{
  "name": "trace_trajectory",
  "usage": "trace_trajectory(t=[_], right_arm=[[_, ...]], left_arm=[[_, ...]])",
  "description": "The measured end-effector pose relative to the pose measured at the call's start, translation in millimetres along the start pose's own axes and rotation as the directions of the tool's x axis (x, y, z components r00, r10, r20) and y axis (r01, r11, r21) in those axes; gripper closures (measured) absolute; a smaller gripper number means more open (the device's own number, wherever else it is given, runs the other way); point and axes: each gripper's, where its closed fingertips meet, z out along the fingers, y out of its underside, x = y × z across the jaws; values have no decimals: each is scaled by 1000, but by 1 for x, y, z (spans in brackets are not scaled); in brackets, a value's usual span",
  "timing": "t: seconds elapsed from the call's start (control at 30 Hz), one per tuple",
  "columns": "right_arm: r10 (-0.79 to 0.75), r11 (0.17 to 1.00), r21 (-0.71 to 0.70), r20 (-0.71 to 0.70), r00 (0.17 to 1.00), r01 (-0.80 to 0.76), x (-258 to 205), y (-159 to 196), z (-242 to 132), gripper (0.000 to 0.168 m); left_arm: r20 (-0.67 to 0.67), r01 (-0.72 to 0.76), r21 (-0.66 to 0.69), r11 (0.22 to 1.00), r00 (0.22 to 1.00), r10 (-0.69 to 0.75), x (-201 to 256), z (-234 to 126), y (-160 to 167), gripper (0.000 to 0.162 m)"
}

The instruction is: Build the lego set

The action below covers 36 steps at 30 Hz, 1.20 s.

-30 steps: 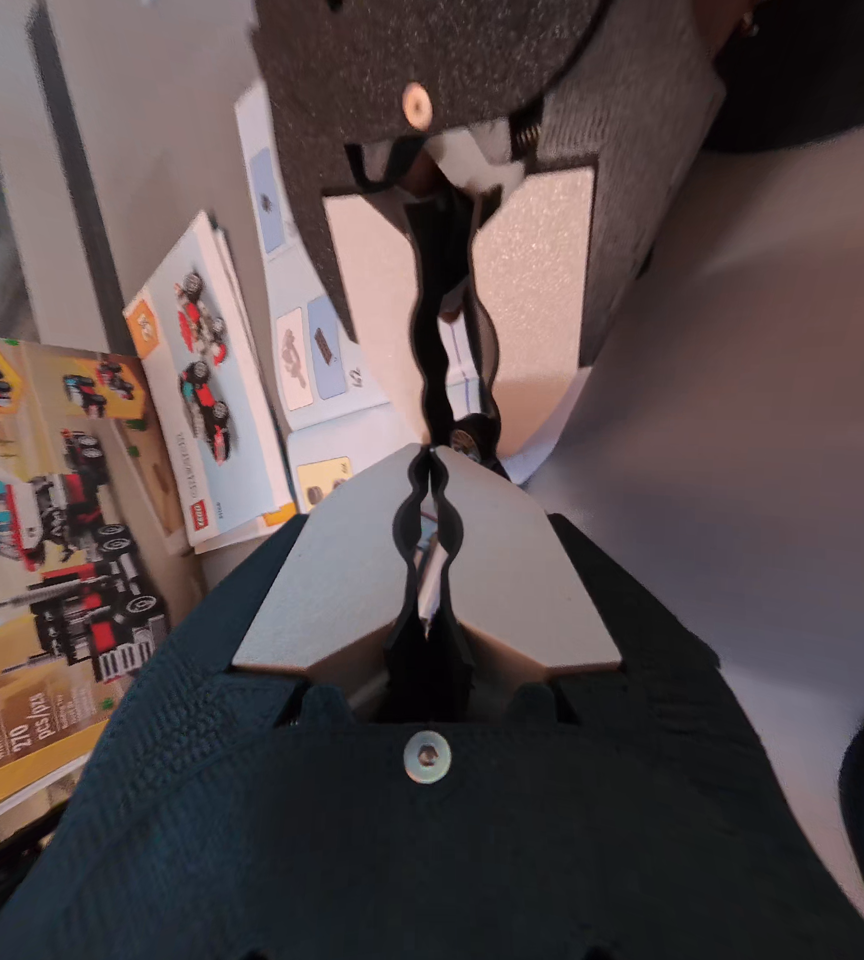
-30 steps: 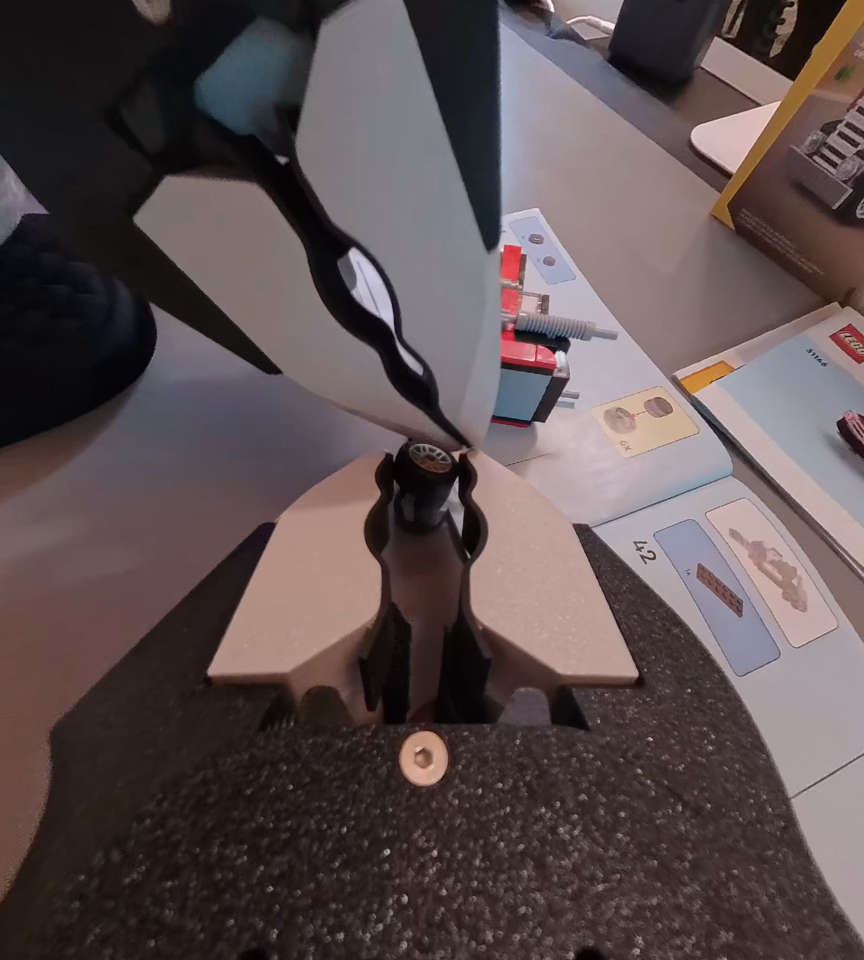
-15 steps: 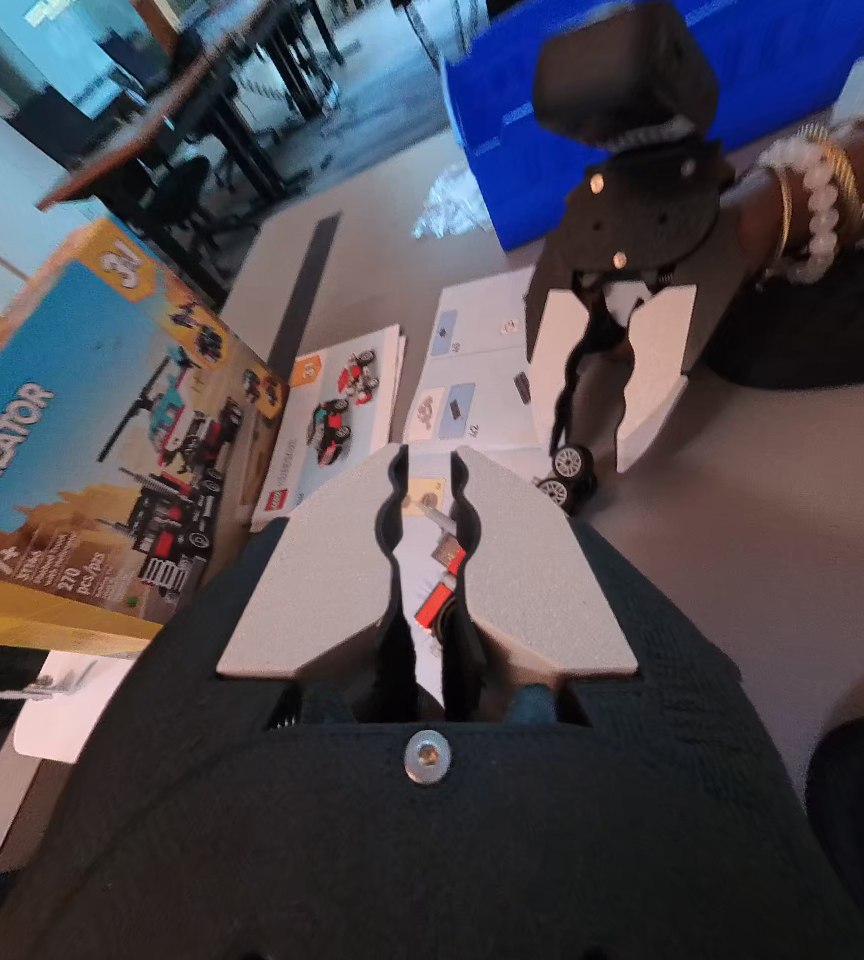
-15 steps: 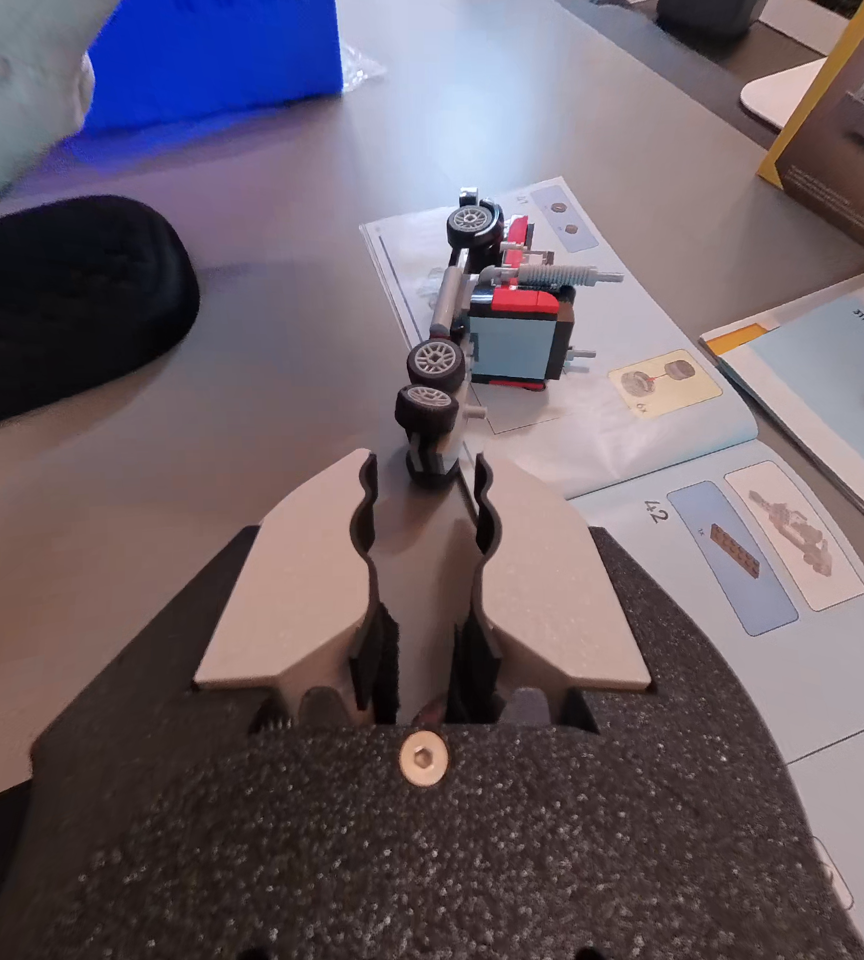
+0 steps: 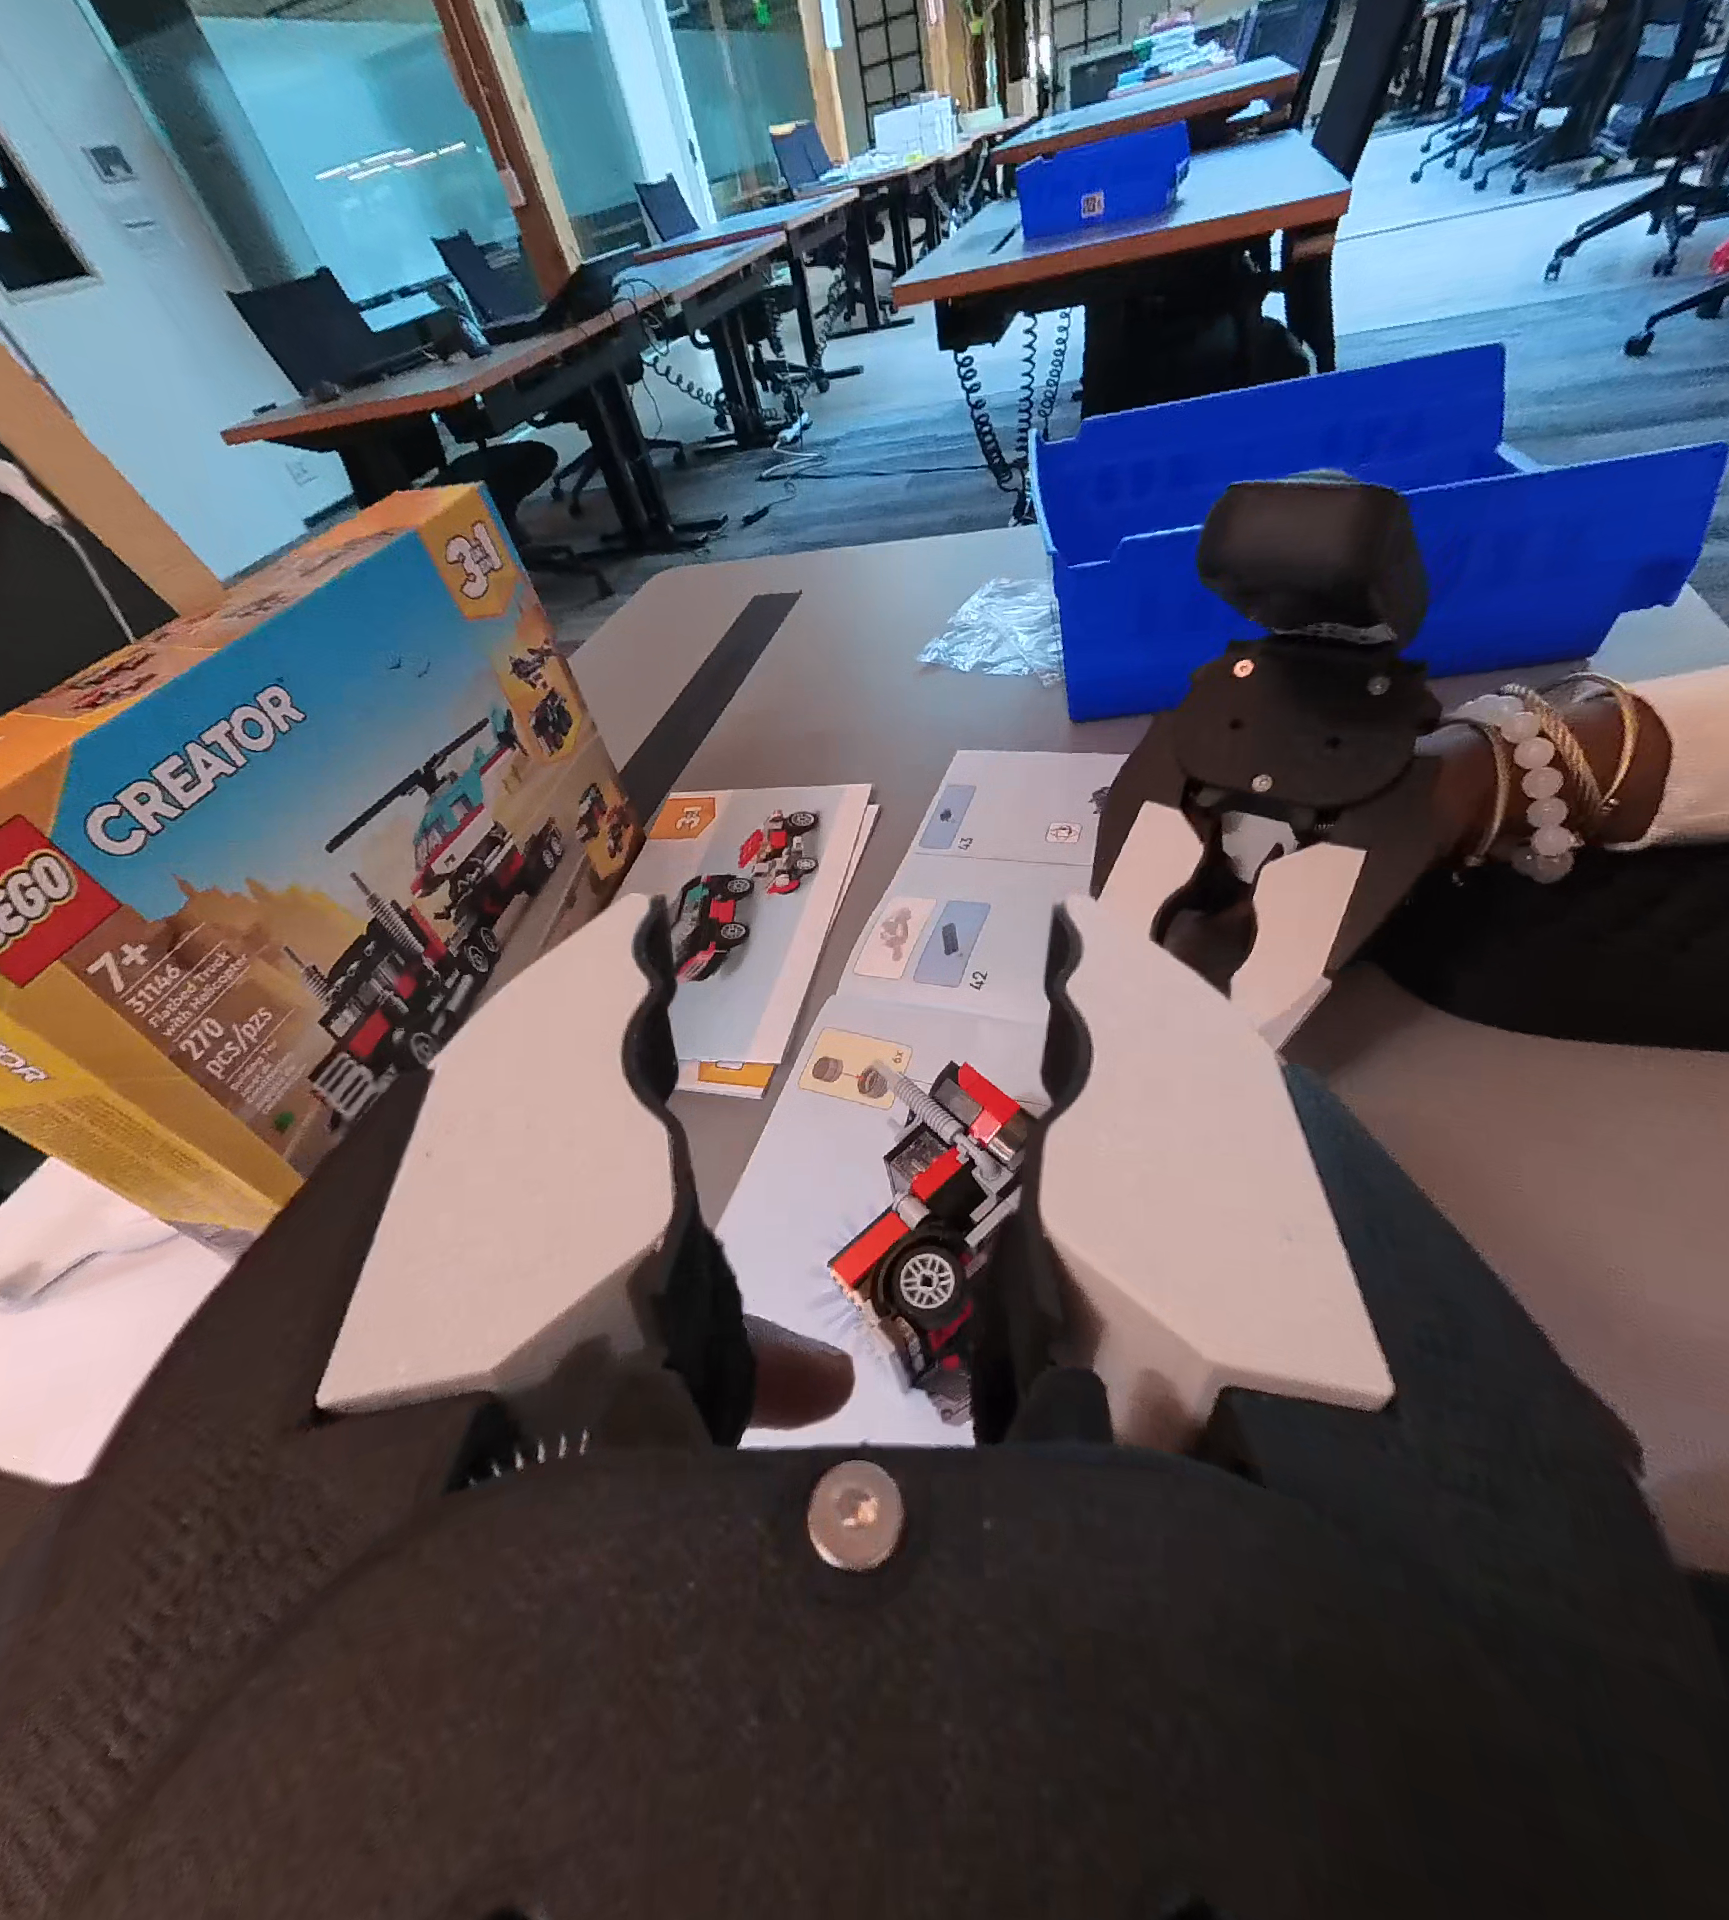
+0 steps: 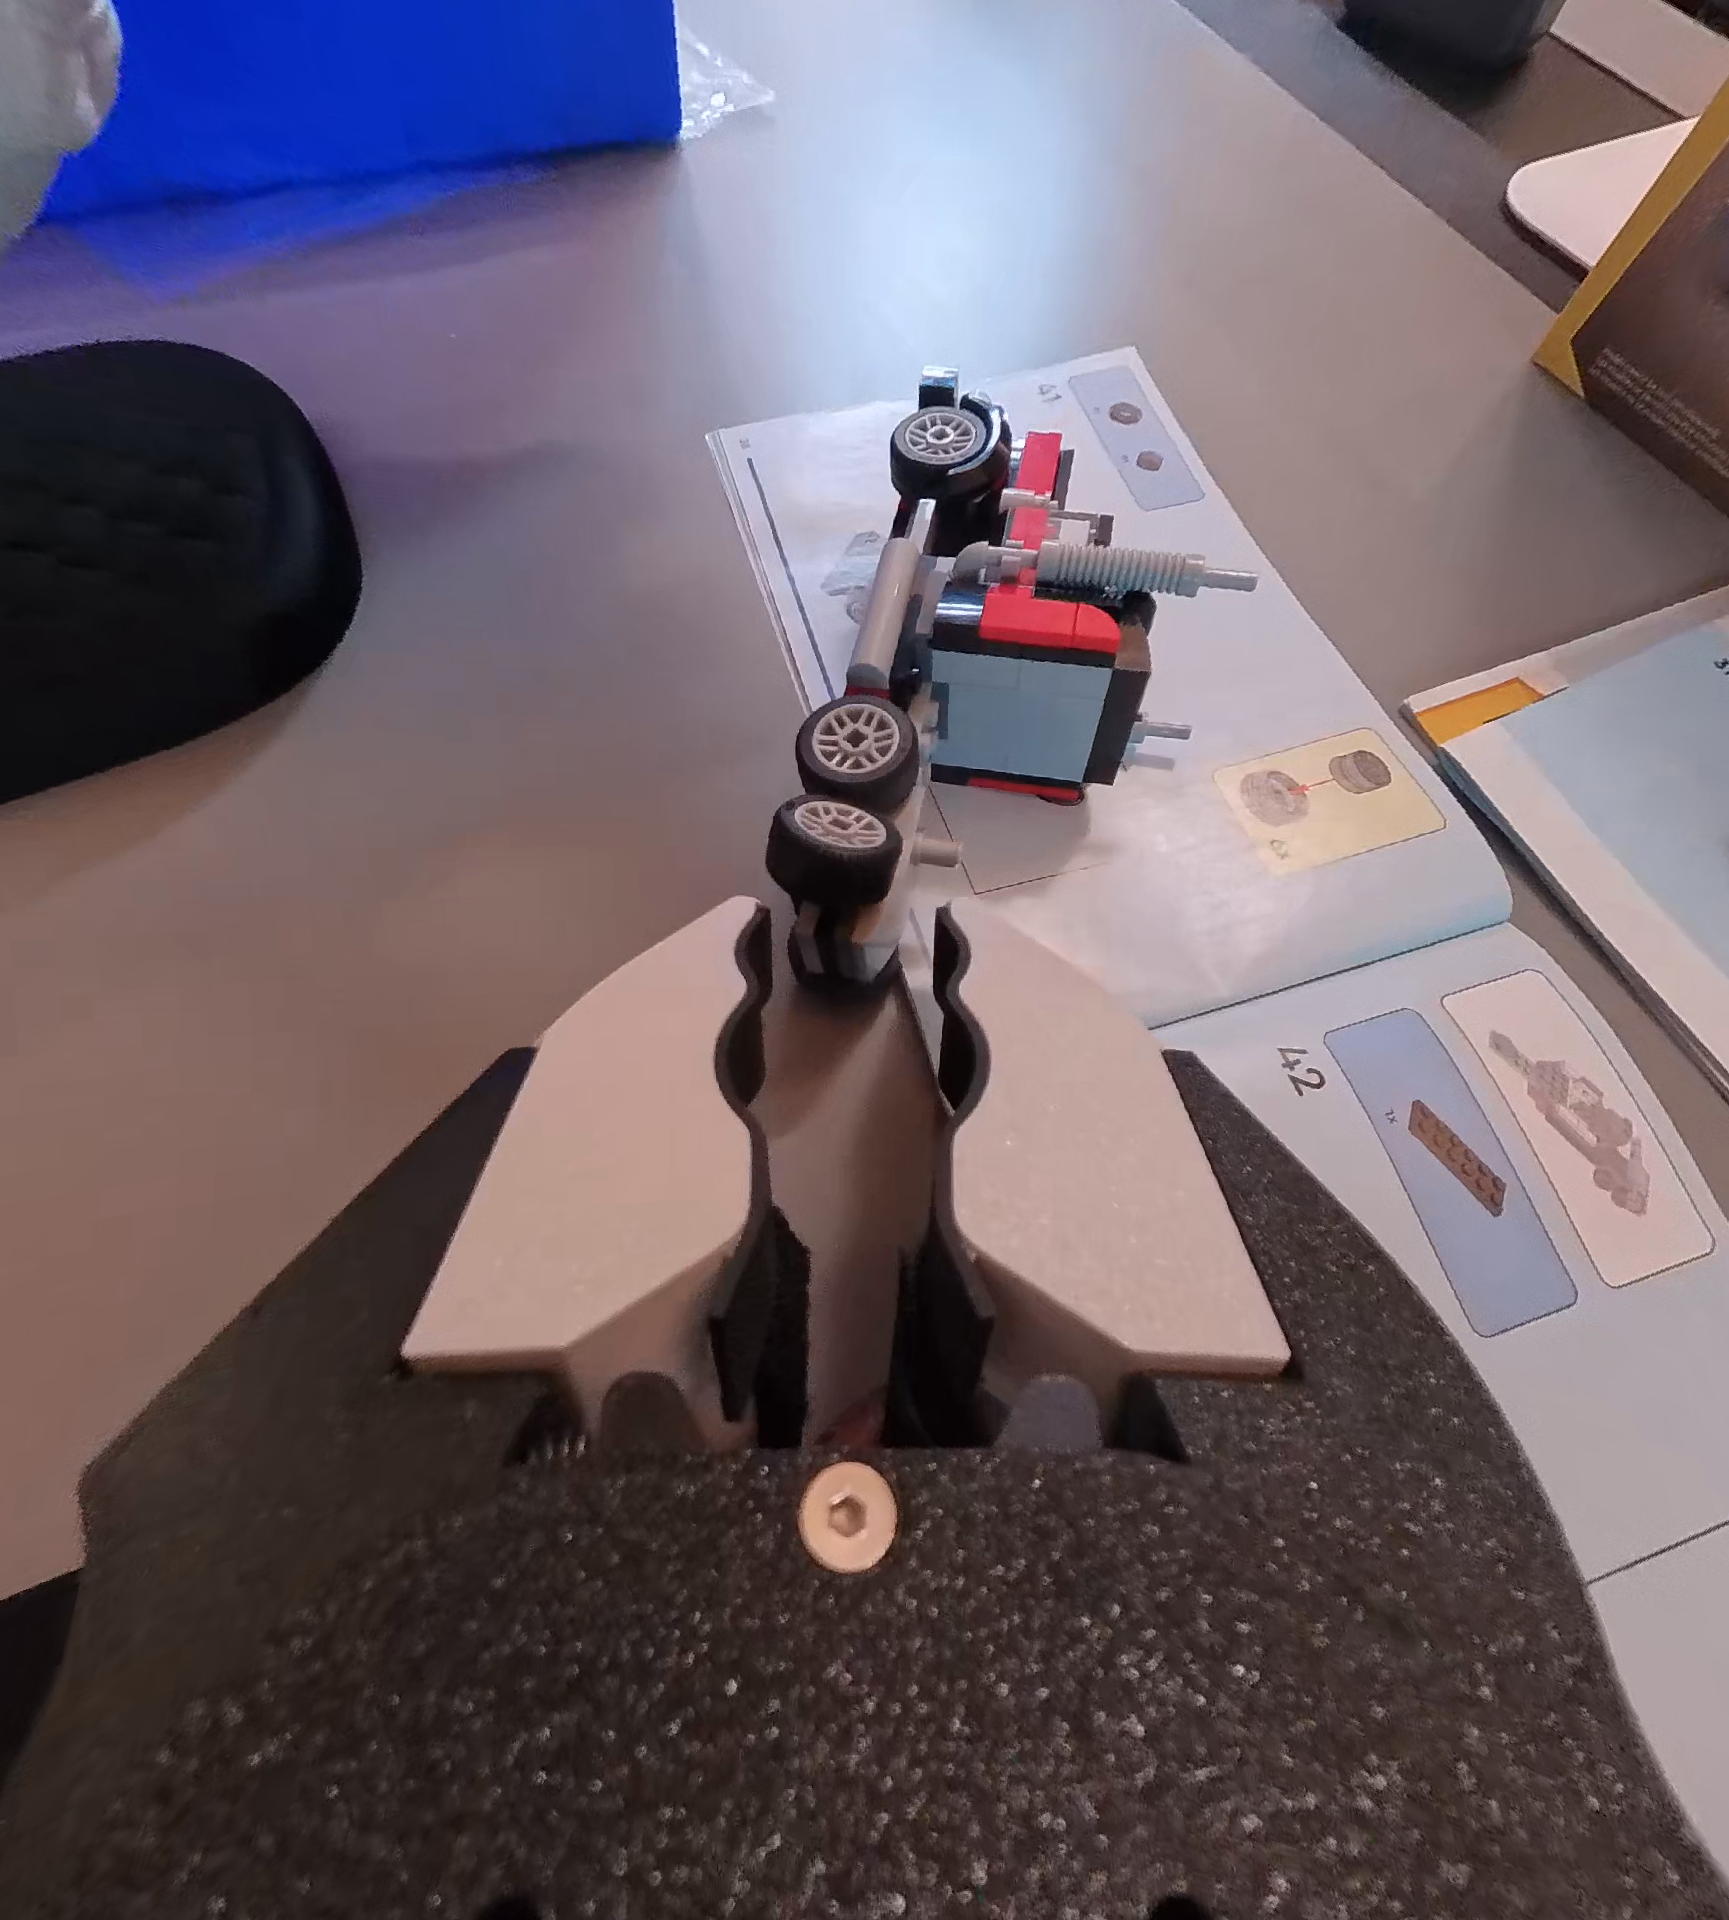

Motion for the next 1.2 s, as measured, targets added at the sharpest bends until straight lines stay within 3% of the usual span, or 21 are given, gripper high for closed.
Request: trace_trajectory(t=[0.1, 0.2, 0.3, 0.57, 0.73, 0.87, 1.0, 1.07, 1.2], right_arm=[[-19, 999, -34, 21, 1000, 20, -2, 4, 3, 138], [24, 998, -58, 69, 997, -20, -6, 8, 3, 136], [51, 998, -41, 21, 998, -51, 3, 6, 2, 140], [67, 998, -21, 62, 996, -66, 2, 4, 0, 137], [10, 1000, -12, 30, 999, -10, 0, 3, -1, 136], [-42, 998, -53, -9, 999, 42, -1, 8, 1, 137], [-27, 994, -109, 0, 1000, 27, -2, 16, 4, 138], [-8, 995, -98, 13, 1000, 10, -3, 15, 3, 138], [24, 999, -37, 17, 1000, -23, -1, 7, -2, 138]], left_arm=[[-46, 12, -27, 1000, 999, -14, 13, 12, 9, 93], [-114, -86, -172, 981, 991, 67, 30, 28, 37, 93], [-90, -159, -242, 957, 986, 141, 36, 41, 52, 95], [221, -87, -100, 991, 969, 108, 34, 23, 44, 108], [264, -19, 111, 994, 965, -11, 37, 23, 51, 108], [382, -15, 254, 967, 920, -86, 20, -3, 40, 105], [344, 53, 417, 908, 915, -211, 10, -20, 23, 104], [290, 59, 398, 915, 939, -187, 15, -10, 20, 104], [261, -28, 220, 975, 965, -31, 35, 24, 34, 103]])
